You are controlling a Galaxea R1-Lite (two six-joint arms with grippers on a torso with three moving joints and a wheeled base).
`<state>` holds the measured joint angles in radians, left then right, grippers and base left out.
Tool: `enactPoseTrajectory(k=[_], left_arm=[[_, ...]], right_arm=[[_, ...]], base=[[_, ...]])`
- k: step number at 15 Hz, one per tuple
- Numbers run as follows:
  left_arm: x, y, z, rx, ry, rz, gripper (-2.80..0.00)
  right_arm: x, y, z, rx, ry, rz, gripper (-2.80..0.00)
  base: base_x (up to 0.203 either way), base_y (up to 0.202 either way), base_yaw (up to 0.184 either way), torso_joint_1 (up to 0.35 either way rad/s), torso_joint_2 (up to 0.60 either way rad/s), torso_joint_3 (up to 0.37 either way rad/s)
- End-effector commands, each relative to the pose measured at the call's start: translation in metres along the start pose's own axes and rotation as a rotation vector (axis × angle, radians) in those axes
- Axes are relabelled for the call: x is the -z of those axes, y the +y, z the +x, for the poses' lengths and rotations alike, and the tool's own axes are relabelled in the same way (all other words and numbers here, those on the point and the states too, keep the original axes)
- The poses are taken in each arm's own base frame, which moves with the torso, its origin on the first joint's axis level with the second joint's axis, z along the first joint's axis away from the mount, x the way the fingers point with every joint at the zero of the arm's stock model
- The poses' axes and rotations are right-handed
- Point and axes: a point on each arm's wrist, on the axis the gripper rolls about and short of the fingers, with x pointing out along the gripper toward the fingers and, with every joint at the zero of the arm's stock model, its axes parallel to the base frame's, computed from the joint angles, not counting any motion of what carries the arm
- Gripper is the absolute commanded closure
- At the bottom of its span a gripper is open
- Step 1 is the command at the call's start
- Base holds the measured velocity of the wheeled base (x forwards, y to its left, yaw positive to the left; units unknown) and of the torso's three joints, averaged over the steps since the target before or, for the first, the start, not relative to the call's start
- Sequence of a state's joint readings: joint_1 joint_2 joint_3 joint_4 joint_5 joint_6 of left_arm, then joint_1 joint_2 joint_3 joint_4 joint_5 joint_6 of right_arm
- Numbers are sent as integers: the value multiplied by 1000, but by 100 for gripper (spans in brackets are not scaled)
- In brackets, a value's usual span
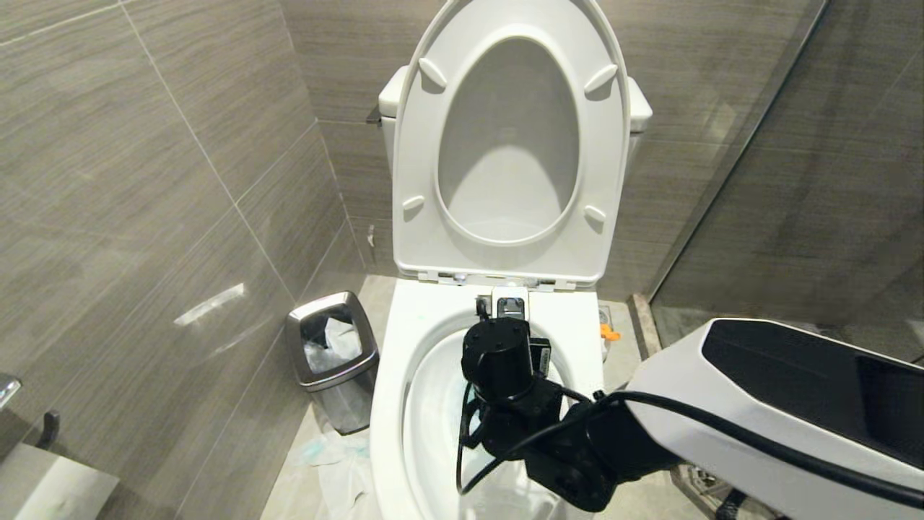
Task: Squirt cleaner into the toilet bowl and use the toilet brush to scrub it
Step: Scrub the toilet bowl
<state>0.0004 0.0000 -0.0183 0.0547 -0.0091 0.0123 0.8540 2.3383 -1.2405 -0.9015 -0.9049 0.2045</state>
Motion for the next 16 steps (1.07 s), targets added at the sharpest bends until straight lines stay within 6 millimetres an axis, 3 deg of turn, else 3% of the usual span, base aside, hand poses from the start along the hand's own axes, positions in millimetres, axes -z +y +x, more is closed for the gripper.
enactPoseTrajectory(k=[1,7,9,13,16], left_arm=[[0,0,0,0,0,0,0],[0,0,0,-1,0,0,0],[0,0,0,0,0,0,0],[0,0,0,-1,0,0,0],[0,0,0,-1,0,0,0]], right_arm=[[33,0,18,32,30,-28,0],[70,6,32,39,51,-32,0],[66,8,33,39,42,-27,0],[15,4,21,32,-10,16,0],[-35,-6,-8,3,-53,35,0]], base=[[0,0,0,0,0,0],[0,0,0,0,0,0],[0,0,0,0,0,0],[0,0,0,0,0,0],[0,0,0,0,0,0]])
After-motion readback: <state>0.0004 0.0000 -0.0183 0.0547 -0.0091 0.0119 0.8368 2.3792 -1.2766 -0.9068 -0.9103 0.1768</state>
